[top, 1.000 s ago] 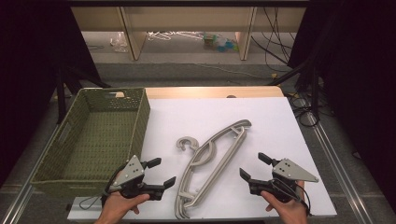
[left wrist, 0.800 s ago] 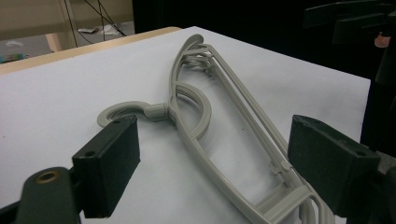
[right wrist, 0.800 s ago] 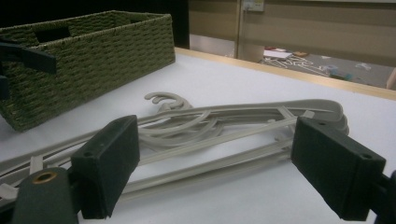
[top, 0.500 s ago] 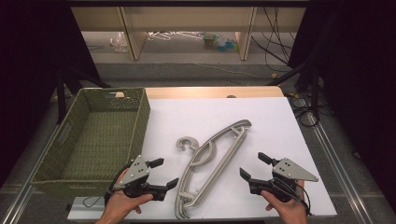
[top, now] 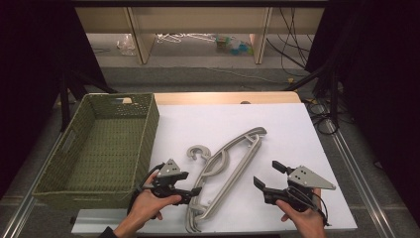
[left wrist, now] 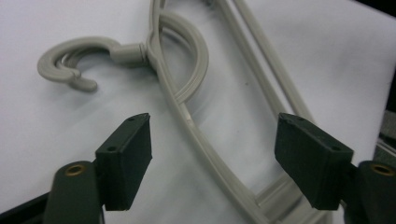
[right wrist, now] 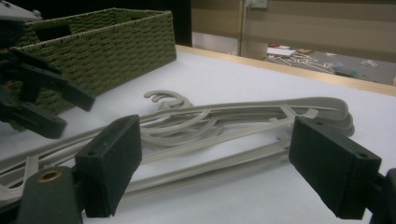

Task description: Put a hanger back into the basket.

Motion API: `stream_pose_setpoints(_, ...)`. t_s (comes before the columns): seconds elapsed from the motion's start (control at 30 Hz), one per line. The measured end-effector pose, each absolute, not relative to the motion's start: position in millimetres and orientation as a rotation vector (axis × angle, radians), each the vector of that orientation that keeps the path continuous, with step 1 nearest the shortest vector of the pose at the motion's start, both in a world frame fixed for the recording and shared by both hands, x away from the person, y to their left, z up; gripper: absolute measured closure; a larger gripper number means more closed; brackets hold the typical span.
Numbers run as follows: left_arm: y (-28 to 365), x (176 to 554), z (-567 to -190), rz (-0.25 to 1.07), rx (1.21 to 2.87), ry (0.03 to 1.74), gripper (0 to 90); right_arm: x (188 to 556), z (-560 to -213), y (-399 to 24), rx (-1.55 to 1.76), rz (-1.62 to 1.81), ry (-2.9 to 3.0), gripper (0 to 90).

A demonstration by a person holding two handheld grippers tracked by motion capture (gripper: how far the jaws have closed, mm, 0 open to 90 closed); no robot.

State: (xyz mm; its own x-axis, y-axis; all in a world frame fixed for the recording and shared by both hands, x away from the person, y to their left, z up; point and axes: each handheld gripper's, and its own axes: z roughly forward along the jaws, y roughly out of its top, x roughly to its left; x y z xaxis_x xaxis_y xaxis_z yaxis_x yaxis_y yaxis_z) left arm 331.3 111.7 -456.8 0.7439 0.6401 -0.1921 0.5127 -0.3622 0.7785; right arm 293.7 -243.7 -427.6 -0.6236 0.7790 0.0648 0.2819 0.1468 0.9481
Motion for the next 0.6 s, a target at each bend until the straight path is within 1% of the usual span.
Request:
stream_pose_setpoints(0.03,110.8,333.7,-457.7,0.181,2.055,0.864,30.8,294.1,-427.4,-242.8,1.003,1.487,1.986,18.1)
stream_pose_setpoints(0.1,109.2,340.2,-458.1,0.176,2.103,0.871,31.4,294.3,-427.3,-242.2,0.997,1.486,1.987,18.2)
stream_pose_setpoints(0.17,105.8,345.8,-458.4,0.167,2.125,0.861,36.1,294.6,-426.7,-239.9,0.987,1.479,2.005,18.5)
stream_pose_setpoints(0.23,101.4,350.4,-458.8,0.182,2.144,0.872,37.8,294.5,-426.4,-239.4,0.986,1.477,2.005,18.8)
stream_pose_setpoints(0.53,89.7,366.3,-463.1,0.142,2.215,0.933,43.7,294.4,-425.8,-237.5,0.979,1.484,2.017,19.4)
stream_pose_setpoints(0.57,87.7,366.1,-463.5,0.140,2.211,0.945,45.0,294.3,-425.9,-237.1,0.976,1.484,2.020,19.6)
stream_pose_setpoints(0.6,87.1,366.6,-463.2,0.135,2.231,0.919,48.9,294.2,-426.0,-237.1,0.975,1.483,2.023,19.7)
